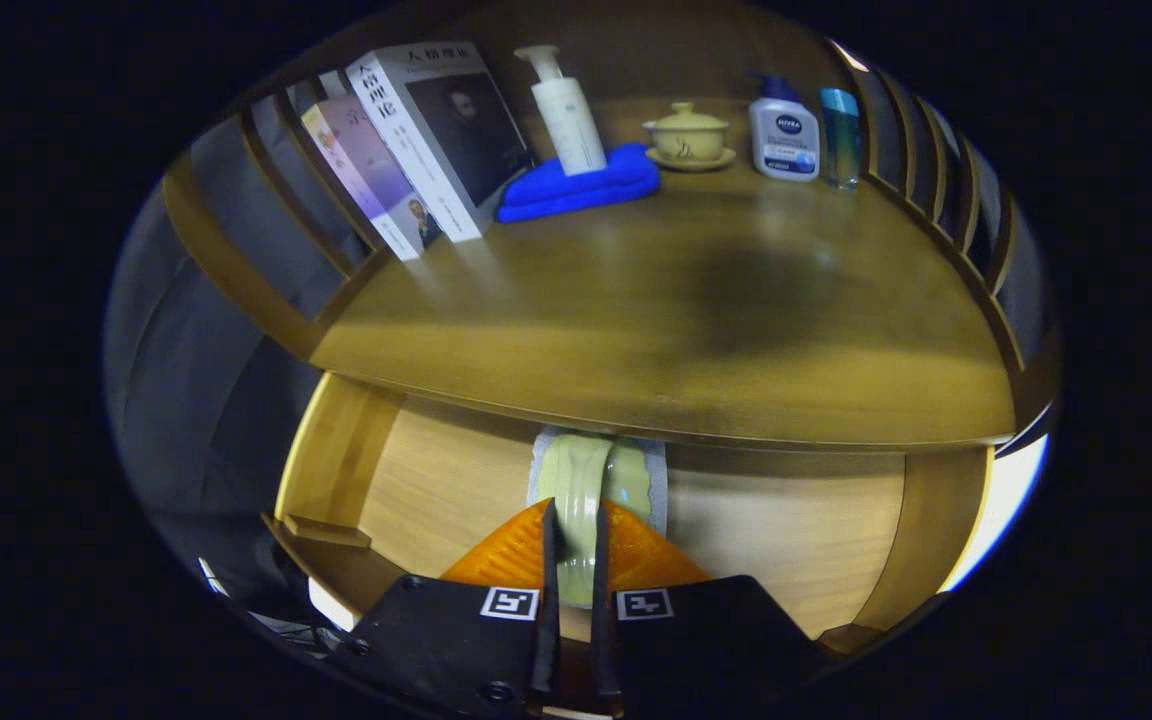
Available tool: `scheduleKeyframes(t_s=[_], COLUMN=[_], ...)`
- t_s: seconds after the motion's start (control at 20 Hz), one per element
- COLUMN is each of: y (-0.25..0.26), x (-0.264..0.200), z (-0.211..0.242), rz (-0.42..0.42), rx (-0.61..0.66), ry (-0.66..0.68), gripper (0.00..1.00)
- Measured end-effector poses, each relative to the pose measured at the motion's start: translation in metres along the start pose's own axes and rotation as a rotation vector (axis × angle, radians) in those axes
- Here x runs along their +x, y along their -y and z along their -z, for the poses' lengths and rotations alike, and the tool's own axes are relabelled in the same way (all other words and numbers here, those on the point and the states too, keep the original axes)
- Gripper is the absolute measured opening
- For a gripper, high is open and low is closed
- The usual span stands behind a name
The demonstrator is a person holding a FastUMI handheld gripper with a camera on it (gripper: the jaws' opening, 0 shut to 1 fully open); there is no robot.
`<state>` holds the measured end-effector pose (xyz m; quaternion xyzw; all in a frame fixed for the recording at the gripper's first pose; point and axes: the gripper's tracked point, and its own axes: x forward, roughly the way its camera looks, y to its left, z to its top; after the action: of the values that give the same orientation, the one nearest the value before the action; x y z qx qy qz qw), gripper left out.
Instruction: Pull open the drawer, take out the items inside it, and place them on the countertop above the cabinet.
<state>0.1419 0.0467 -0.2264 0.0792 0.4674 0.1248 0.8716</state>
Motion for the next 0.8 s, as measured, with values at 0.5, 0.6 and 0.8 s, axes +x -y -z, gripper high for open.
scheduleKeyframes(t_s=[0.5,0.6,0.8], y=[-0.02,-0.024,-0.019], x=[-0.071,-0.083,-0.099], z=[0.008,0.0,-0.016], rz=[-0.095,-0.112,-0.107], rx=[0.014,0.019,0.038], ry=[0.07,0.102,0.162], gripper=[0.14,0.14,0.14])
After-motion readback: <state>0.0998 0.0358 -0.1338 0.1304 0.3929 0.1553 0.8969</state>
